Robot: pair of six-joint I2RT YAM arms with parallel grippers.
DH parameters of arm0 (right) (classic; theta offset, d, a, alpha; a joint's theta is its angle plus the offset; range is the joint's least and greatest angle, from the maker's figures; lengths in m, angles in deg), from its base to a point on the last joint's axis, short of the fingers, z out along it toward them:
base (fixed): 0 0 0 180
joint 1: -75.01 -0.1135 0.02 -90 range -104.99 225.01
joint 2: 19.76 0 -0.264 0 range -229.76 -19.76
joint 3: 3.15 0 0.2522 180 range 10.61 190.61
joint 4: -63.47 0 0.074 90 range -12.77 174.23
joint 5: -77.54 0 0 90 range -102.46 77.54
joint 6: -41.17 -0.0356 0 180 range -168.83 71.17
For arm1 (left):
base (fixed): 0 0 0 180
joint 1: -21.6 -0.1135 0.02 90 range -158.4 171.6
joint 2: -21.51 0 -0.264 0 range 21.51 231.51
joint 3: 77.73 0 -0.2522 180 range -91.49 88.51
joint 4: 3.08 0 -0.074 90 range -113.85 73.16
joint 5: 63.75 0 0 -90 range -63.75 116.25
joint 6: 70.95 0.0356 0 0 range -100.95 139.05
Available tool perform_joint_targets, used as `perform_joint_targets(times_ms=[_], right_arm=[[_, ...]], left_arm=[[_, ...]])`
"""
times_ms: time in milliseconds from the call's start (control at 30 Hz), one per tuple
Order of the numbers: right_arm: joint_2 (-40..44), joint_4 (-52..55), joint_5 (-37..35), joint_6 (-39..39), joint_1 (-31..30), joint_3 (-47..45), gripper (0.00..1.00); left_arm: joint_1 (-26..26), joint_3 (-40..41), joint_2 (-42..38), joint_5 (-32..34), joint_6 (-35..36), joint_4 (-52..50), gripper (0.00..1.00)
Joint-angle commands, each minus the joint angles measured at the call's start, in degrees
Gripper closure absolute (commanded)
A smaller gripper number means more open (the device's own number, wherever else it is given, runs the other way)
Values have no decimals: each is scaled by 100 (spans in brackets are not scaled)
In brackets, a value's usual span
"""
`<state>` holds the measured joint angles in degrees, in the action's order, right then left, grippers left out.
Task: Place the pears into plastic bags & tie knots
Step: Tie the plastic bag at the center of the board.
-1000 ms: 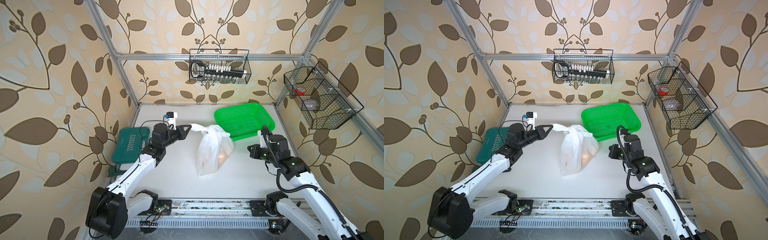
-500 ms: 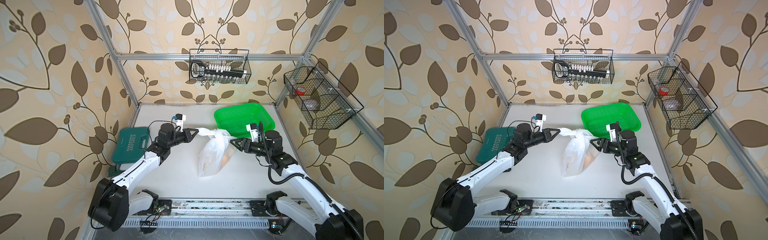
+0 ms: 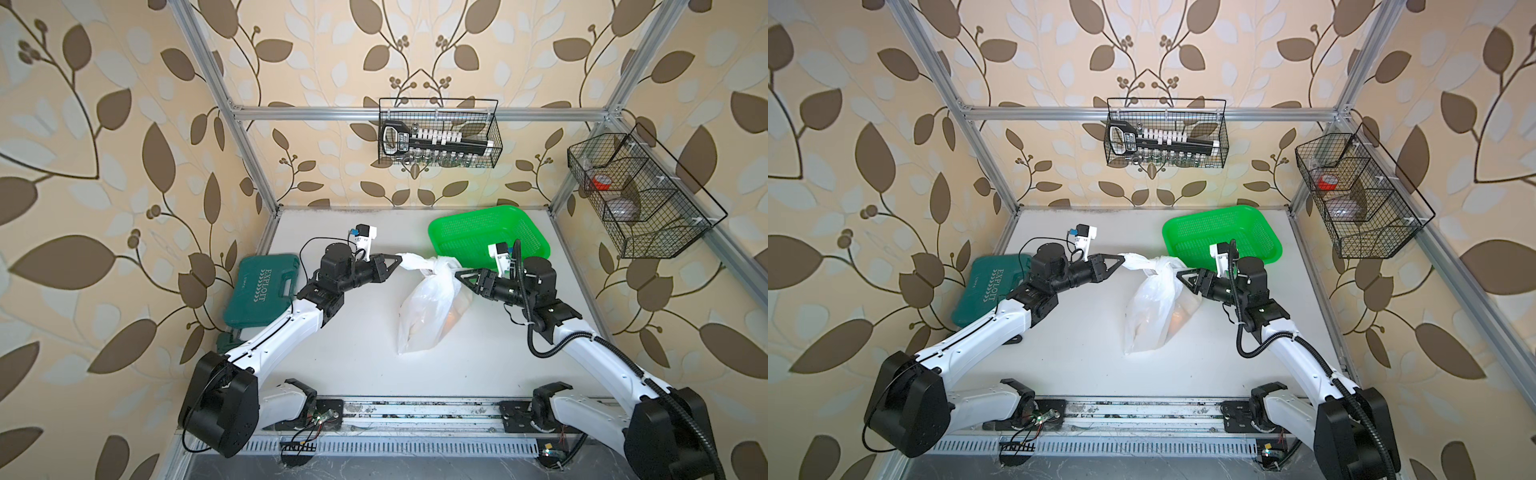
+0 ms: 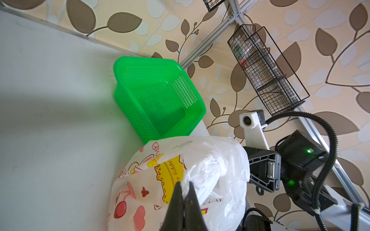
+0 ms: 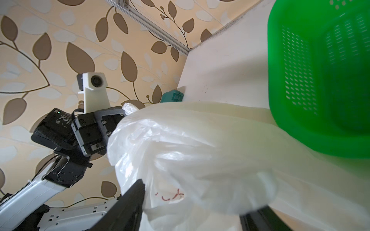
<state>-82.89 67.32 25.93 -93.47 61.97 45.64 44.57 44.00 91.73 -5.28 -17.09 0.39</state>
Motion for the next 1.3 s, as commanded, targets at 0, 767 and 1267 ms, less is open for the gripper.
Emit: perform_joint_targets(times_ms=[0,767,1267], right_arm=[[-120,-428,-104,-226,46,-88,28],[-176,-1251,230,-970,249,-145,100],[-173,-1250,223,-967,249,-171,100]], left_arm=[[59,-224,-19,-125,125,153,100],[81,-28,-8,-250,-171,688,45],[756,-355,563,-93,-206,1208,28]])
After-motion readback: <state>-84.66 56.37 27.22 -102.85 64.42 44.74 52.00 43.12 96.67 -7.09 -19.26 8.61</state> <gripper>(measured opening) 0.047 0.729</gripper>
